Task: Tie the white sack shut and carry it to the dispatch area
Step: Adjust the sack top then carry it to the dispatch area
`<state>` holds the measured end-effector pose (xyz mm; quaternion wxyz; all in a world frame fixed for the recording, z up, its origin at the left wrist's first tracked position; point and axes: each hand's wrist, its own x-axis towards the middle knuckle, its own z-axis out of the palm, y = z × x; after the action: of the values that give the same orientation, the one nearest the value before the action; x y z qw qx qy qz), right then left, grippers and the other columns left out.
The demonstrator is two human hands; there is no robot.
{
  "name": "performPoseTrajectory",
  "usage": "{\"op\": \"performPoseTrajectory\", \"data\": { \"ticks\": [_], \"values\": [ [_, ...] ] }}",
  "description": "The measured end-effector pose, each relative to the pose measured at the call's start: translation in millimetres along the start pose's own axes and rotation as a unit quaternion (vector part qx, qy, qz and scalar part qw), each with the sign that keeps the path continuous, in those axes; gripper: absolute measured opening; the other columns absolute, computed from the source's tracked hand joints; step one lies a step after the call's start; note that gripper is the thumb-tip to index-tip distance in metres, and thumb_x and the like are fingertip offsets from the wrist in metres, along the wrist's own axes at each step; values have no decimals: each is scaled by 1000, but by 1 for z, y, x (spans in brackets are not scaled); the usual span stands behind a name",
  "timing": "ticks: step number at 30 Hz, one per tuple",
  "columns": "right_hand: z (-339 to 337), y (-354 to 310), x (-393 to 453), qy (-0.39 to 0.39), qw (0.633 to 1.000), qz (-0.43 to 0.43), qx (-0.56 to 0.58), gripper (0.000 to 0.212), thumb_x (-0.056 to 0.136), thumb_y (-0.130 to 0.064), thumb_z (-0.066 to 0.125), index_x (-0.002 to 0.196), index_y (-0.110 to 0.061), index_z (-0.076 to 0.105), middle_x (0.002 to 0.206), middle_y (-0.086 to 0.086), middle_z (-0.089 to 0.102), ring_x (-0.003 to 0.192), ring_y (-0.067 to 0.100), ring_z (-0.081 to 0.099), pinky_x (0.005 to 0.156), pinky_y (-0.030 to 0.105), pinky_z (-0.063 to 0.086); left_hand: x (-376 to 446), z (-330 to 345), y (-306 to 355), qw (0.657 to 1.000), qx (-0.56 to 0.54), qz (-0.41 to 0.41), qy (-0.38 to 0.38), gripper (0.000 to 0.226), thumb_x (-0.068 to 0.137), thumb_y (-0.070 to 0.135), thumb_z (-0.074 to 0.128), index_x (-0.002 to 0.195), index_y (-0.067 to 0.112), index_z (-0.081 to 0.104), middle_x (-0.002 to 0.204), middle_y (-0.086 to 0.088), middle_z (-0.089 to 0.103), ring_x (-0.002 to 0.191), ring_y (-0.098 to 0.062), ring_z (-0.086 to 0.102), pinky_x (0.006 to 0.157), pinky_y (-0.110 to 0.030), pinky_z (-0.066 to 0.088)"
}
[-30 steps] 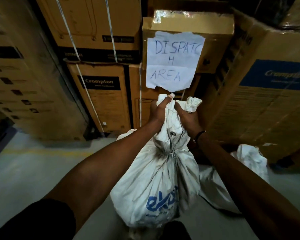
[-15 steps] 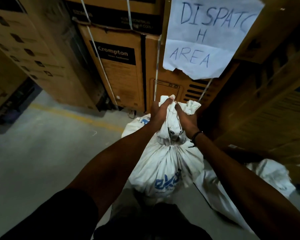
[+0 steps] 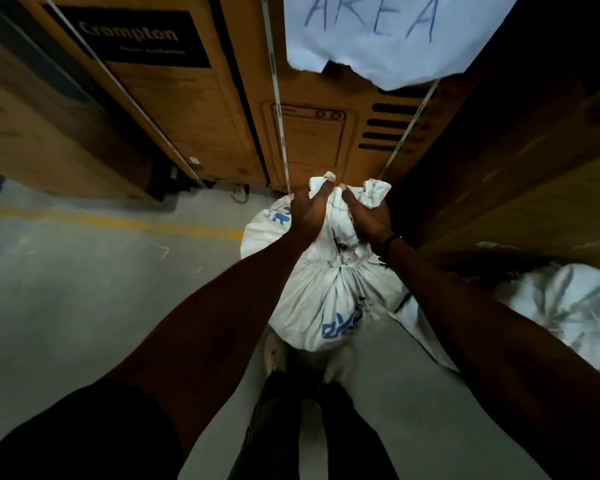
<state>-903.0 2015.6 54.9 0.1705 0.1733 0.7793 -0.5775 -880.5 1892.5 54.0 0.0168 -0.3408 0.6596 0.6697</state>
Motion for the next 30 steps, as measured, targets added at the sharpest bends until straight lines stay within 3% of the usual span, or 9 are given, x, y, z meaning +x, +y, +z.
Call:
{"op": "performPoseTrajectory", "data": {
  "ticks": [4,6,8,12,18,21,24,27,30],
  "values": [
    [13,30,31,6,1000,3,3,30,88,-48,77,103,-23,69,89,-19,66,84,-10,62,79,13,48,27,6,-22,999,-11,15,-32,33,95,39,70,112,11,76,107,-3,79,93,-9,72,86,-25,58],
    [19,47,43,13,1000,-2,3,21,92,-38,77,94,-19,69,83,-19,64,72,-15,61,67,3,45,38,8,-37,999,-1,21,-37,29,100,32,67,113,8,75,103,1,77,87,1,67,76,-13,52],
    [29,63,50,17,1000,-6,-8,22,91,-40,77,85,-22,67,82,-15,67,73,-12,63,68,4,48,46,7,-53,999,-5,28,-31,27,101,27,66,114,6,75,103,1,76,89,0,68,74,-7,52],
    [50,91,58,-10,1000,3,8,45,77,-65,79,86,-22,69,80,-8,72,79,8,70,78,31,57,60,-8,-80,999,-25,33,-28,25,100,26,67,115,9,77,115,-5,79,110,-14,73,95,-24,55],
    [67,113,44,-44,998,-37,6,30,92,-39,77,64,-36,65,65,-17,68,71,2,66,75,28,54,66,-34,-114,996,16,23,-81,34,96,44,67,112,15,74,112,-1,78,111,-15,72,106,-40,53],
    [74,135,46,-53,998,-33,11,21,88,-45,78,80,-27,77,82,-8,80,85,8,76,86,38,62,71,-40,-140,996,32,-6,-85,41,91,56,67,117,24,73,116,6,78,115,-11,70,111,-45,50],
    [84,164,54,-46,998,-30,13,41,85,-51,79,96,-12,79,99,5,82,101,16,77,97,49,60,85,-41,-177,996,45,-24,-72,58,85,68,68,127,27,68,124,8,75,121,-12,67,114,-46,48],
    [90,198,60,-39,999,-22,-3,28,87,-46,80,100,-22,81,102,-5,81,102,7,76,100,44,59,94,-38,-209,994,78,-28,-70,62,82,74,66,129,34,66,127,14,73,125,-9,64,116,-44,45],
    [88,211,59,-5,999,17,-27,41,82,-58,79,96,-20,80,96,-6,81,96,8,76,96,41,61,92,-34,-224,993,83,-34,-74,51,84,70,66,121,34,70,116,17,75,116,-6,65,116,-43,45]
  ]
}}
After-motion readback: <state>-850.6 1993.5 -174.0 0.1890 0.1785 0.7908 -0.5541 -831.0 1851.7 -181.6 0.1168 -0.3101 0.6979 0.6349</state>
